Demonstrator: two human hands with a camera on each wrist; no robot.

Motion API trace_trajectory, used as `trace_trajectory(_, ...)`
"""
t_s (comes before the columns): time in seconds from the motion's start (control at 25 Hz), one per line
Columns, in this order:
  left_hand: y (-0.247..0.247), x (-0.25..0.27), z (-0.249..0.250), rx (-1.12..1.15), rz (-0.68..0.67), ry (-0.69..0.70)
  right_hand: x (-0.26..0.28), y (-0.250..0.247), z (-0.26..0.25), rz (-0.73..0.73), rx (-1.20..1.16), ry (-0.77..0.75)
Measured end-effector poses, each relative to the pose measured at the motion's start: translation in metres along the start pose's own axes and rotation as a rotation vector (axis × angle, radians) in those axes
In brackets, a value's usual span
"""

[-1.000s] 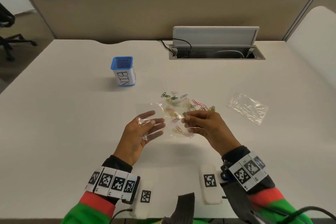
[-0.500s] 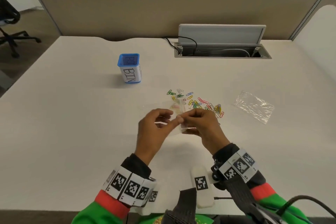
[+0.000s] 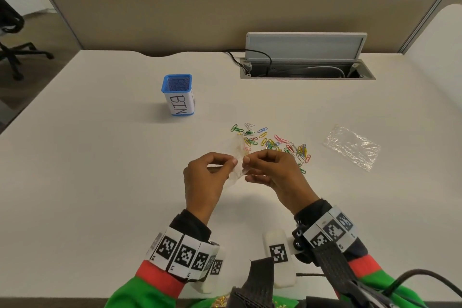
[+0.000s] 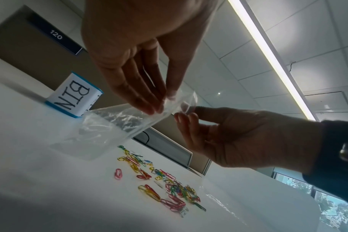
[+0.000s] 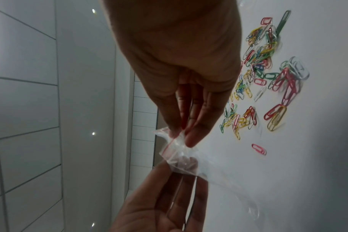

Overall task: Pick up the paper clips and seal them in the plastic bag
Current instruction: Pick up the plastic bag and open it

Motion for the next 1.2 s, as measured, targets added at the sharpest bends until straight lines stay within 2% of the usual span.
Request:
trace_trajectory(0.44,-0.002,-0.007,-0.016,0.192,0.002,-0.179,-0.008,-0.003,0.005,0.111,0.04,0.027)
trace_trajectory(0.64,0.012,-0.001,-0.002,-0.029,-0.088,0.0,-0.007,0.005,0.007,0.089,0.219,-0.063)
trace_trajectory(0.72,0.015,0.001,0.002,-0.066,-0.109,0.001,-0.006,0.006,0.01,0.105,0.3,-0.128)
trace_trajectory(0.8,0.013,0.0,0.002,-0.092,-0.083,-0.012,-0.006,0.007,0.011,0.103,0.385,-0.173)
trace_trajectory(0.92,0.004,-0.003,0.002,-0.206,0.015,0.059,-0.005,0.009,0.013,0.077,0.479,-0.179)
trace_trajectory(1.04,-0.007,-0.003,0.004,-0.29,0.107,0.124,-0.005,0.004,0.012,0.125,0.438,-0.188)
trace_trajectory(1.2,-0.014,-0.001,0.003,-0.284,0.103,0.123,-0.006,-0.005,0.01,0.162,0.409,-0.195)
Point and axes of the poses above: each hand's wrist, its own x-axis away from the middle knuckle, its own y-axis out of the palm, z = x × y, the point moved 4 cm from there along -x, towards the middle knuckle, and after that the axes turned 8 degrees about -x, right-handed, at the moved point
